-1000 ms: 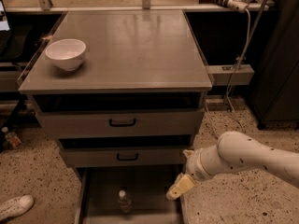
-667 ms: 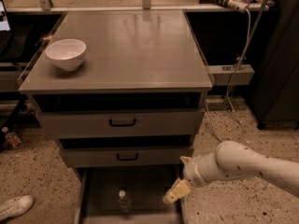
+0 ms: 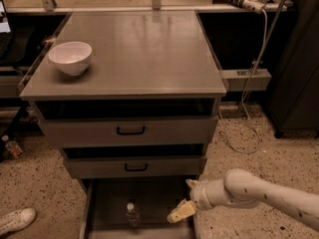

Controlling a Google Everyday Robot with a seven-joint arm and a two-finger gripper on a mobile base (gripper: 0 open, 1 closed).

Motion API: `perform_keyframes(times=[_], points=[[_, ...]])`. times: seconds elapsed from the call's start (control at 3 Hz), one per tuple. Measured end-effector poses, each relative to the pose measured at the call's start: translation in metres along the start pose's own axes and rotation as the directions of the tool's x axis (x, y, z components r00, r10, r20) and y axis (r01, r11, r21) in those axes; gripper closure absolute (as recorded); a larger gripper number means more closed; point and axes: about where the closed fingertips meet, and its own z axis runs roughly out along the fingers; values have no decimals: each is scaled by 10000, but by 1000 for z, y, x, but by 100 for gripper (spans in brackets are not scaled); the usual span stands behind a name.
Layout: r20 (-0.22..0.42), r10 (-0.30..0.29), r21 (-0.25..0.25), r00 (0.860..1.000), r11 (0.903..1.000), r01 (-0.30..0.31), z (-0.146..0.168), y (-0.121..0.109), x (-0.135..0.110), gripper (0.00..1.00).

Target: Pick water bottle from bottom drawer and place on counter

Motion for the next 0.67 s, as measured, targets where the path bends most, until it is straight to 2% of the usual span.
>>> perform_keyframes(times=[0.67], points=[[90, 117, -299, 9999, 9995, -114, 11, 5, 8, 0]])
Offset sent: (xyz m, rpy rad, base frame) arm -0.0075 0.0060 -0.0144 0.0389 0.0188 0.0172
